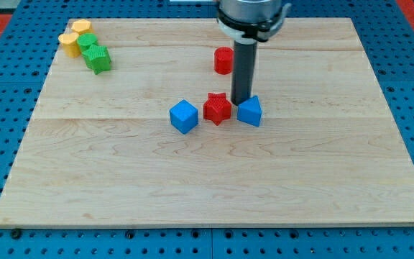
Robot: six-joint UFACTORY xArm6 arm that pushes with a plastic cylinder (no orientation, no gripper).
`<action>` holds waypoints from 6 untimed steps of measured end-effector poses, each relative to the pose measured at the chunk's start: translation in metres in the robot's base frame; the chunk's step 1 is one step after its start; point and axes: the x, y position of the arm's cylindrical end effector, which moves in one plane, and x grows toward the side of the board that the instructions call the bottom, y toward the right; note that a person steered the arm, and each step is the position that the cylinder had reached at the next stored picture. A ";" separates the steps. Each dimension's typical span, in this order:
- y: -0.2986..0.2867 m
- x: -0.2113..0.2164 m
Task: Push the blue cube closer to the red circle
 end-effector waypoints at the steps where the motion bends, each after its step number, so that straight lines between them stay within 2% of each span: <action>1: 0.003 0.032; 3: -0.082 0.099; 4: -0.116 0.064; 5: -0.105 -0.001; 6: -0.104 -0.020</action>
